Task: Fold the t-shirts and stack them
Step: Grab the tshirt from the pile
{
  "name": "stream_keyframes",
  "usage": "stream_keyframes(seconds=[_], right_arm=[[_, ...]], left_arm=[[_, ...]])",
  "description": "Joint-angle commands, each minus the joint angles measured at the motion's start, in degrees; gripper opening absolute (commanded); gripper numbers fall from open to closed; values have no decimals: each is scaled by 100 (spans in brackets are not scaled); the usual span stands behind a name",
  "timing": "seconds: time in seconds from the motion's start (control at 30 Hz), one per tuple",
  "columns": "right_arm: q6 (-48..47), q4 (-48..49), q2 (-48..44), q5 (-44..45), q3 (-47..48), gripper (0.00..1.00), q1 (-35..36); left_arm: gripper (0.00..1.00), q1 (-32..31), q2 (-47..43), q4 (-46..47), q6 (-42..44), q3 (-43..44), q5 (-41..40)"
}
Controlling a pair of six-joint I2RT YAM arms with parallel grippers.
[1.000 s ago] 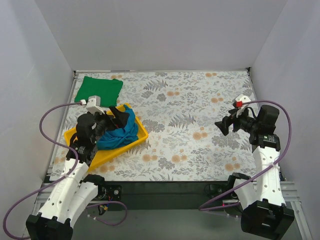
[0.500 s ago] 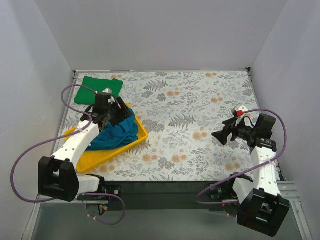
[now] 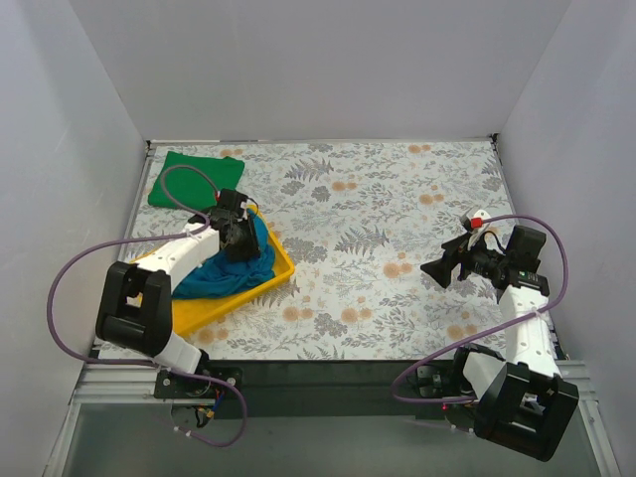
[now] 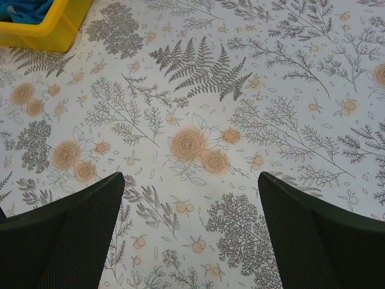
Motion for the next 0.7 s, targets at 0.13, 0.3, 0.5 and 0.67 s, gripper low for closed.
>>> stream_keyframes(seconds=[0.13, 0.3, 0.5, 0.67], right_arm=[[-30, 167, 56, -19, 179, 98, -17], [-30, 167, 47, -10, 170, 98, -17], [-48, 176, 12, 17, 170, 98, -26], [-48, 176, -49, 78, 161, 98, -26]], left_arm=[[0, -350, -505, -60, 462, 478, -930], [0, -412, -1744, 291, 751, 951, -467], [0, -438, -2502, 1688, 639, 1760, 1493], [0, -456, -1563, 2058, -108, 3719, 2547]])
